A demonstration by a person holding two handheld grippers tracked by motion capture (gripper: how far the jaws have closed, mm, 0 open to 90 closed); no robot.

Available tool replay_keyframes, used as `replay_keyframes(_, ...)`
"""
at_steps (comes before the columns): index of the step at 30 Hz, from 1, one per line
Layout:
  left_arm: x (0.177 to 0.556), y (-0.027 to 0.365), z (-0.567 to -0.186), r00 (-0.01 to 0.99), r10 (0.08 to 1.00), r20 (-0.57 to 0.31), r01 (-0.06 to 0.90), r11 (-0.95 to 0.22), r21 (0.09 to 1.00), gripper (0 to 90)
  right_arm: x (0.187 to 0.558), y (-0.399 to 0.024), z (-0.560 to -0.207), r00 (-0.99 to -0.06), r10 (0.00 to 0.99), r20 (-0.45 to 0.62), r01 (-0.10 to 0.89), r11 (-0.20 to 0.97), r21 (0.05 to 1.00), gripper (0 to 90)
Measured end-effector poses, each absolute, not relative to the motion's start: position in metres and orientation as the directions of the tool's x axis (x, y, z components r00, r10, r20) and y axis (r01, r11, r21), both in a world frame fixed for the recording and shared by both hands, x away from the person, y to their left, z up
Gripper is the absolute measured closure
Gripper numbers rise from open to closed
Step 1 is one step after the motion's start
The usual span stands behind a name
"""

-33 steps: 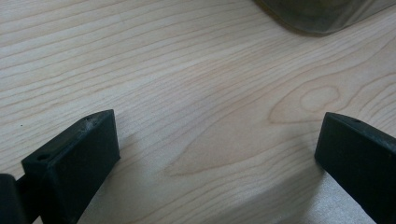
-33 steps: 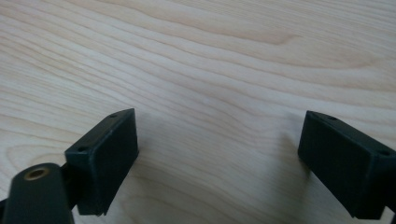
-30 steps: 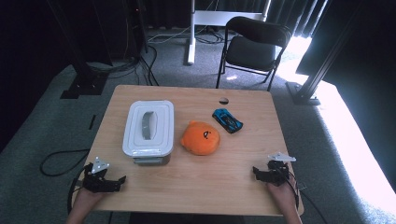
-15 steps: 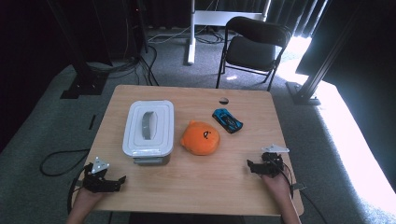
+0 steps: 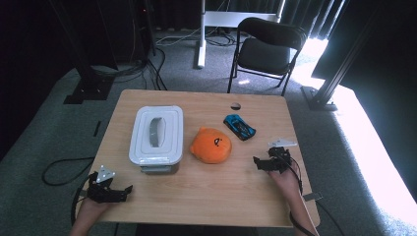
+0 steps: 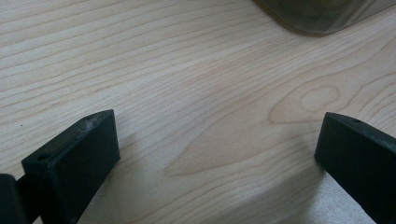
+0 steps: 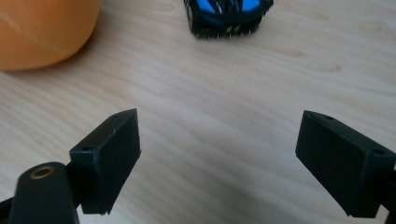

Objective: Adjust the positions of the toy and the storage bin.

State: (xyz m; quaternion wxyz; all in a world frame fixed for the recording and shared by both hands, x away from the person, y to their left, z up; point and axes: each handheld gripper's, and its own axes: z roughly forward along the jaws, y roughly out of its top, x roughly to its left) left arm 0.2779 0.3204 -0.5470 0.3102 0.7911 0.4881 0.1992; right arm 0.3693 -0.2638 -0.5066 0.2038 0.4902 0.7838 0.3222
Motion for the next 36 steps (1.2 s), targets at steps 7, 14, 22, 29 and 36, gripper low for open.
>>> replay_keyframes(7,0.278,0.32,-0.547,0.444,0.896,0.013,0.649,-0.331,0.685,0.2,0.39,-0.256,-0.495,-0.442,0.897,0.017,0.631,0.298,0.717,12.4)
replay_keyframes(14,0.278,0.32,-0.547,0.444,0.896,0.012,0.649,-0.331,0.685,0.2,0.405,-0.248,-0.489,-0.452,0.892,0.027,0.627,0.296,0.721,12.3)
replay_keyframes(22,0.278,0.32,-0.547,0.444,0.896,0.012,0.649,-0.331,0.685,0.2,0.424,-0.236,-0.486,-0.468,0.883,0.033,0.623,0.303,0.721,12.3)
replay_keyframes(29,0.278,0.32,-0.547,0.442,0.897,0.012,0.649,-0.33,0.685,0.2,0.441,-0.224,-0.48,-0.494,0.868,0.048,0.609,0.306,0.732,12.2)
replay_keyframes(36,0.278,0.32,-0.547,0.442,0.897,0.013,0.649,-0.33,0.686,0.2,0.459,-0.216,-0.479,-0.51,0.859,0.053,0.604,0.313,0.733,11.3)
